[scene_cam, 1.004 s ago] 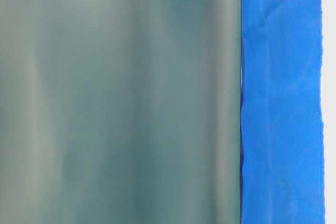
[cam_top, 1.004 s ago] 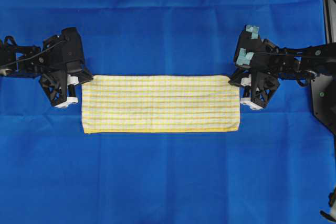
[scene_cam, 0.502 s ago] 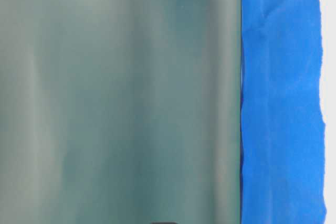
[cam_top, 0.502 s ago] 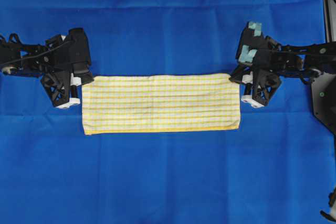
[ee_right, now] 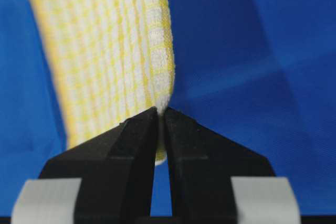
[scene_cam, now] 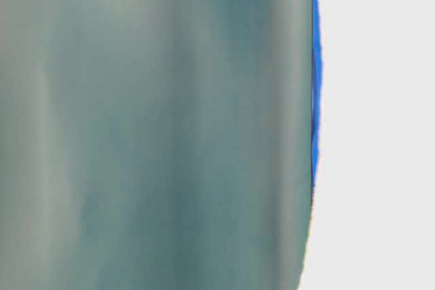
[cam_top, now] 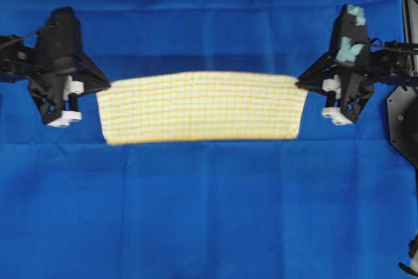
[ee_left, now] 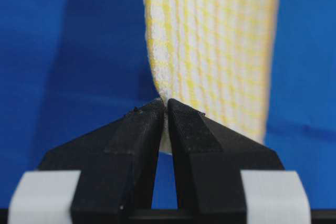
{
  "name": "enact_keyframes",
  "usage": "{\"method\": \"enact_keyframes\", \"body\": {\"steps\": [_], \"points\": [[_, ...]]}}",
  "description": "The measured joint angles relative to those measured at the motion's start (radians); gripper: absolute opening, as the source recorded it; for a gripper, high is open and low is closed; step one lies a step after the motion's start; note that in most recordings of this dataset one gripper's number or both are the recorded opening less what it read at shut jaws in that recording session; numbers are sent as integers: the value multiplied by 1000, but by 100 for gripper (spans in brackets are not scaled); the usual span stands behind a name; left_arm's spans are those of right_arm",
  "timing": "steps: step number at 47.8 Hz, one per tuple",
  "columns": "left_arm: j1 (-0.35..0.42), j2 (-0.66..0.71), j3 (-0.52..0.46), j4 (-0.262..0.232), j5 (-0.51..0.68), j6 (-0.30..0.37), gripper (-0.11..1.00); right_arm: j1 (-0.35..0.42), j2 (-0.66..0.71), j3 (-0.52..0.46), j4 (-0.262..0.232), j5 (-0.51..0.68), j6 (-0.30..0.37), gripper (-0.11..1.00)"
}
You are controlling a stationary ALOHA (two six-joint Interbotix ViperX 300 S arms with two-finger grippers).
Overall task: Fold the yellow towel.
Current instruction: 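Lift the strip and swing it to a vertical orientation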
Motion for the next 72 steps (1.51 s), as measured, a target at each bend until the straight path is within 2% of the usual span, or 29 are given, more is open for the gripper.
{"method": "enact_keyframes", "body": {"steps": [10,25,30,37,46,53,63,72], "points": [[0,-114,9,0,21,0,4,0,-75,0,-8,29,2,5],[-5,-123,15,0,20,-8,4,-12,-81,-5,-14,26,3,5],[-21,-121,15,0,5,-11,4,-44,-75,-6,-17,6,3,5],[-84,-110,18,0,-67,-14,4,-104,-41,-21,-37,-35,3,5],[-167,-48,14,0,-160,-15,4,-187,41,-69,-72,-94,2,5],[-227,37,-26,-2,-236,-15,4,-242,126,-120,-95,-115,3,5],[-284,169,-132,0,-279,-2,4,-308,264,-229,-133,-121,2,5],[-304,291,-268,0,-282,5,4,-322,368,-336,-178,-121,0,5]]}}
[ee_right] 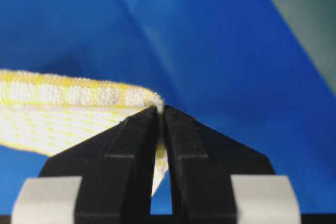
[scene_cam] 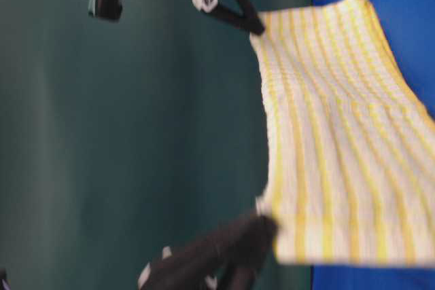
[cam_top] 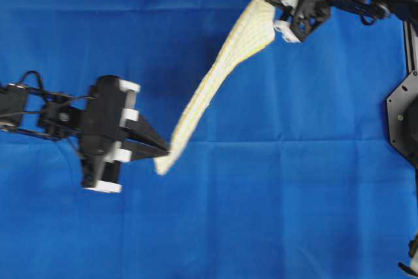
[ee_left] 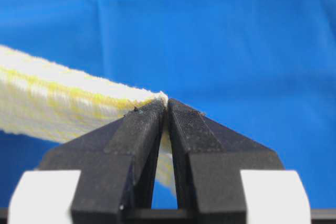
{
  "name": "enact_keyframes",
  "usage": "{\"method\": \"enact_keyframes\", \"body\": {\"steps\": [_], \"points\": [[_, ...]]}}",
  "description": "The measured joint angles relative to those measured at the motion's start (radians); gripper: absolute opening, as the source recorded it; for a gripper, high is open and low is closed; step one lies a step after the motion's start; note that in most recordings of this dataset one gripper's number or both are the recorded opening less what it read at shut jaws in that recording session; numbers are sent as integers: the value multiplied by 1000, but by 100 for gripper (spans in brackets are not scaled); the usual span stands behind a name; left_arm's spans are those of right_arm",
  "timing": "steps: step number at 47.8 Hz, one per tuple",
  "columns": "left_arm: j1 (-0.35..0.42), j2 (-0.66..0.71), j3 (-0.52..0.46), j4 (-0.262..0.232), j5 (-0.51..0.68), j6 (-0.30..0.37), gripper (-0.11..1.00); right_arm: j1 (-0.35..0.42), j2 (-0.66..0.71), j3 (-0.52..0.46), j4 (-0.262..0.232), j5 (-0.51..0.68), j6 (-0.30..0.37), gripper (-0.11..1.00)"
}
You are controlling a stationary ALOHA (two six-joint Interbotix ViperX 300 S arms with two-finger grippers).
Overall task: Fold the yellow towel.
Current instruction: 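Lift the strip and swing it to a vertical orientation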
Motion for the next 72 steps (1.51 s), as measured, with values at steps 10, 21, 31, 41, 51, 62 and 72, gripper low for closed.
{"method": "enact_keyframes", "body": {"steps": [10,21,31,41,51,62,72], "points": [[-2,133,-160,2,-2,58,4,-3,87,-104,-38,6,0,5],[-11,272,-330,2,37,135,4,-5,124,-160,-57,15,0,5],[-12,322,-405,3,52,147,4,-5,127,-163,-61,23,0,5],[-6,383,-469,3,43,181,4,-11,118,-152,-64,34,-3,5],[37,451,-545,3,20,207,4,-46,69,-89,-66,35,-5,5],[37,541,-624,3,-28,210,4,-49,-5,-11,-66,35,2,5],[34,560,-632,2,-35,186,4,-48,-8,-9,-66,34,3,5]]}}
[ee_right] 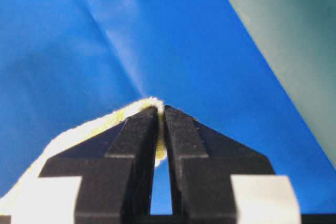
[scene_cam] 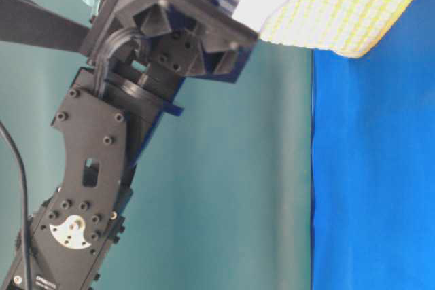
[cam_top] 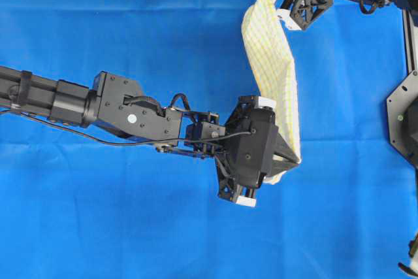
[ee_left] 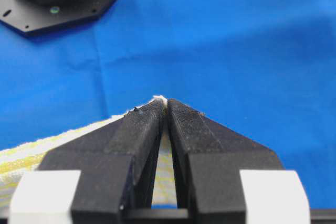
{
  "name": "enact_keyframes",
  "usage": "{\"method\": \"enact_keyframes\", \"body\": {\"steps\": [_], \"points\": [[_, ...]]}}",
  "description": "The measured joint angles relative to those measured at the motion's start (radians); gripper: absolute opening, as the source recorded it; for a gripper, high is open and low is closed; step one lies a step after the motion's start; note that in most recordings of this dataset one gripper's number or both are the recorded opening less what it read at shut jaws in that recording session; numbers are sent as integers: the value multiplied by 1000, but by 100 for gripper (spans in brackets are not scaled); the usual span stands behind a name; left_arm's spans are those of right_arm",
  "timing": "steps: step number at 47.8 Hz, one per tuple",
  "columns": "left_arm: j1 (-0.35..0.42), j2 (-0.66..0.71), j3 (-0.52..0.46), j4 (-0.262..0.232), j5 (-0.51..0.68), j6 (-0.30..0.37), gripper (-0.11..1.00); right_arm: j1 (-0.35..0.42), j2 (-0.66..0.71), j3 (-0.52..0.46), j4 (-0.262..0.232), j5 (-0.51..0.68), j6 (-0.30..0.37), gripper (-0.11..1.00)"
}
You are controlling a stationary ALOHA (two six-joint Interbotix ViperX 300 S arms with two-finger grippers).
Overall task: Fold the yellow towel.
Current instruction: 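Lift the strip and swing it to a vertical orientation, then lower the strip vertically onto the table and release both grippers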
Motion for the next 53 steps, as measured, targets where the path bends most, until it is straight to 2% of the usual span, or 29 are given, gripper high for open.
{"method": "enact_keyframes", "body": {"steps": [10,27,35,44,53], "points": [[-17,-21,109,-3,-60,-31,4,26,84,-61,-2,-21,-2,5],[-77,-140,382,-11,-262,-176,4,97,287,-253,-2,-25,-2,5],[-100,-190,483,-15,-307,-209,4,118,341,-322,0,-25,0,5],[-117,-230,551,-25,-321,-209,4,130,365,-356,-2,-25,-2,5],[-124,-236,561,-25,-322,-215,4,138,376,-360,0,-25,0,5]]}}
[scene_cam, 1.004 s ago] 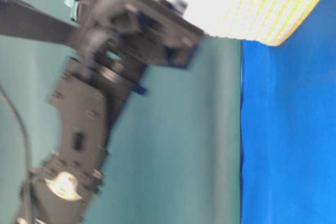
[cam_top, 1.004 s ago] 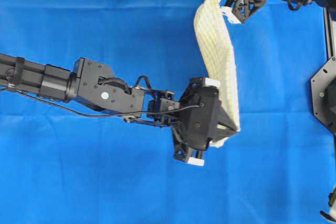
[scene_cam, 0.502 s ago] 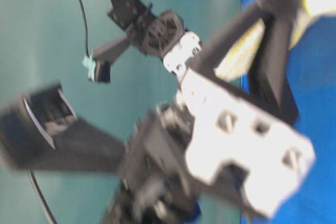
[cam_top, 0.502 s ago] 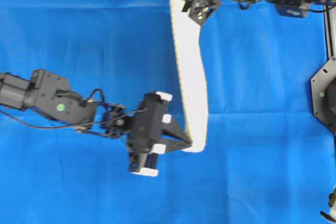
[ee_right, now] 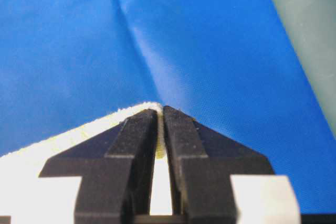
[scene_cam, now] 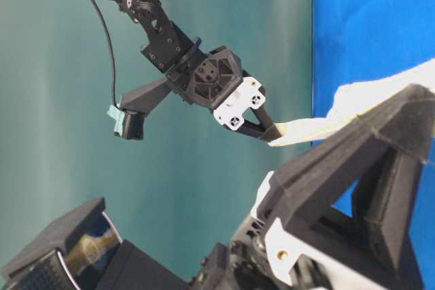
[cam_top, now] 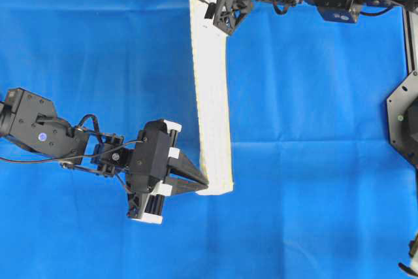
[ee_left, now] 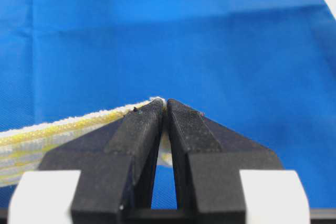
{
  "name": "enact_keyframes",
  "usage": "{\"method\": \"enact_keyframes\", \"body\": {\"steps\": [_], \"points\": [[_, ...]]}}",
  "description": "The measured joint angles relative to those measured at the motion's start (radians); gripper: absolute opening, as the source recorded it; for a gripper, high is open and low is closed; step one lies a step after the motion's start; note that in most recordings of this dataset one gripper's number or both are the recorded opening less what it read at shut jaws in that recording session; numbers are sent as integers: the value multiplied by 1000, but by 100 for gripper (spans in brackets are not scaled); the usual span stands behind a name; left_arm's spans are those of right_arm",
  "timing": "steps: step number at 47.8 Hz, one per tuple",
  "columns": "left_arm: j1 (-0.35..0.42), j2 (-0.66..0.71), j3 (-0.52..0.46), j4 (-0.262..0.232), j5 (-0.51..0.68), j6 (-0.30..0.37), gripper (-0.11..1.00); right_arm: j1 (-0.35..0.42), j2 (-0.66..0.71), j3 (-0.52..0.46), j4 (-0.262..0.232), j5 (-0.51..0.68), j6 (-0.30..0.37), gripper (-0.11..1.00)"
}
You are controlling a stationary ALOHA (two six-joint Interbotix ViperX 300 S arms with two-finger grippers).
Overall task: Fold the yellow towel.
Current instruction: 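Lower the strip vertically onto the table and release both grippers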
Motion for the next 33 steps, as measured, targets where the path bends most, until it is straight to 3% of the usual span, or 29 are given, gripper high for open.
{"method": "enact_keyframes", "body": {"steps": [17,24,29,33], "points": [[0,0,3,-2,41,-2,5,2,2,2,0,0,6,5],[-6,-2,5,0,63,-2,25,-5,0,0,0,0,9,7],[-6,-17,14,0,89,-2,40,-14,0,0,2,0,14,31],[2,-37,23,0,112,-2,44,-15,2,0,3,0,17,58]]}}
